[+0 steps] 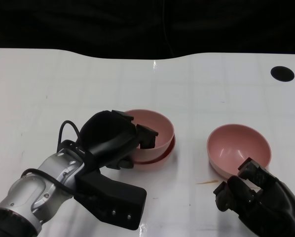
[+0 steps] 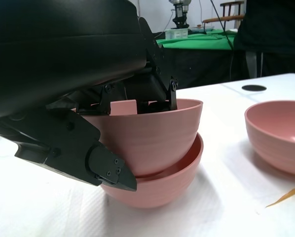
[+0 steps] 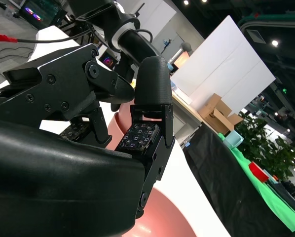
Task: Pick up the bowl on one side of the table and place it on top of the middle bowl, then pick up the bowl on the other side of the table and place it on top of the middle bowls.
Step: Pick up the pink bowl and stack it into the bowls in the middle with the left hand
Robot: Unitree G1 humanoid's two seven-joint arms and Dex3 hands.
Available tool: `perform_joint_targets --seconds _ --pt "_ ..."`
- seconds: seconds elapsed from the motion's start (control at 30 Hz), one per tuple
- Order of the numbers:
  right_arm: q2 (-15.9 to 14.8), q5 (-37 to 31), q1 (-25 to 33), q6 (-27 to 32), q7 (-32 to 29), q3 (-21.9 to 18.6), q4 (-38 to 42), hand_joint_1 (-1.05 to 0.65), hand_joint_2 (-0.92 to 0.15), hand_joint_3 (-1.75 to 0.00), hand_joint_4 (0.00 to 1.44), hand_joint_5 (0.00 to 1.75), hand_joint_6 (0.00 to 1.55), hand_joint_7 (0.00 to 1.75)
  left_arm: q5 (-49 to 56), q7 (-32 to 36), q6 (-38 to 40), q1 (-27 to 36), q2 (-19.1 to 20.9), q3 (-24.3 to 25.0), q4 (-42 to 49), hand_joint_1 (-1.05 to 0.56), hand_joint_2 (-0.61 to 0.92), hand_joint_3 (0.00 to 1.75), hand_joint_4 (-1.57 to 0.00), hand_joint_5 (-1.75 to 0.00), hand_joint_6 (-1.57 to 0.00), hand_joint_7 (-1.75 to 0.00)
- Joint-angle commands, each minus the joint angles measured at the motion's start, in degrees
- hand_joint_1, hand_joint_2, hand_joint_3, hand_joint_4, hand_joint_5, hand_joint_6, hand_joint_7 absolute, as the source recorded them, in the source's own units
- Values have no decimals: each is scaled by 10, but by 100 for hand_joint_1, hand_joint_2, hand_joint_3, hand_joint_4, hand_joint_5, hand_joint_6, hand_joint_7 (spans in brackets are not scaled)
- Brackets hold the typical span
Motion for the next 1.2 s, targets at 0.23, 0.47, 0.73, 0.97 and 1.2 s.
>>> perform_joint_targets --seconds 0.23,0.47,0.73,0.97,1.2 --pt "-5 0 3 -6 4 -4 -1 -9 -65 -85 85 158 97 108 10 31 2 -2 -2 -6 21 -11 78 0 -64 -175 -64 -154" --pt "-5 -2 2 -3 0 -3 -3 -10 -64 -86 86 158 97 109 15 29 8 -6 -4 -8 23 -11 78 0 -66 -170 -68 -145" --pt "-2 -1 4 -5 -2 -3 -5 -9 -62 -89 86 158 97 109 16 29 11 -12 -10 -9 35 -10 81 1 -69 -164 -73 -132" --pt "-4 -1 0 -2 -3 -2 -2 -10 -64 -87 86 158 98 108 14 25 10 -22 -14 -11 51 -11 84 1 -67 -167 -68 -140" --pt "0 -4 1 -5 -9 -2 -2 -10 -64 -86 87 157 100 105 10 24 4 -30 -13 -13 59 -11 85 0 -67 -171 -68 -140"
